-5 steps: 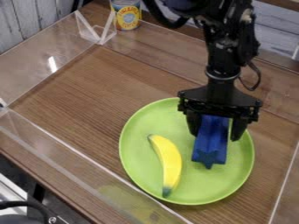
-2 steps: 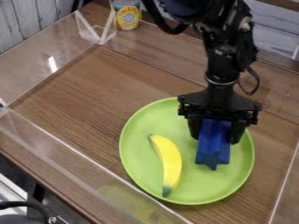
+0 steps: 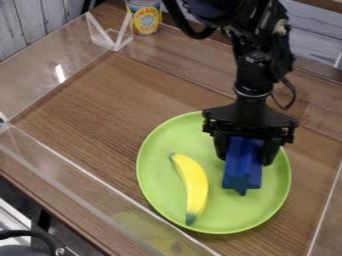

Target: Remove the blue object from inside the green plate and put it on the table

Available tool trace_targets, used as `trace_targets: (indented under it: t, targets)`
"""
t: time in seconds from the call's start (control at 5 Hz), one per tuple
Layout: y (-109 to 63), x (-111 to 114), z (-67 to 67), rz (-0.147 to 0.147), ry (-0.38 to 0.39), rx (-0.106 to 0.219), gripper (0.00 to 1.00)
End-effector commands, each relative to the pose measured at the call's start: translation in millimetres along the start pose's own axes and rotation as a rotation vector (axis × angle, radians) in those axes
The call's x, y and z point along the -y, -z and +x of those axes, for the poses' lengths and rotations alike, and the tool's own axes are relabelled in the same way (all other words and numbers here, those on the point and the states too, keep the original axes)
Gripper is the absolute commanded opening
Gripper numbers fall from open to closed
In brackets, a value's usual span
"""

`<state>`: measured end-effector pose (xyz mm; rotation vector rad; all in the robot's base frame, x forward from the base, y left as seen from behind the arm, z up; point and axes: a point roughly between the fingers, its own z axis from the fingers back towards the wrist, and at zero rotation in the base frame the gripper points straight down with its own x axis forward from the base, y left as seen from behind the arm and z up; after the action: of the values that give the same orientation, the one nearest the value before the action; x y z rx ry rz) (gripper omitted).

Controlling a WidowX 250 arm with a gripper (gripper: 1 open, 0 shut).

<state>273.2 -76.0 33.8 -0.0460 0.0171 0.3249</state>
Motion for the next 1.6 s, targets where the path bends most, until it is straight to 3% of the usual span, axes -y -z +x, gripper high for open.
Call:
trace_targets:
  t: [0.0, 1.4]
  targets:
    - [-11.6, 5, 5.2, -0.012, 0.016, 0.03, 0.0]
    - [-27.5, 0, 3.4, 0.008, 0.068, -0.005, 0.0]
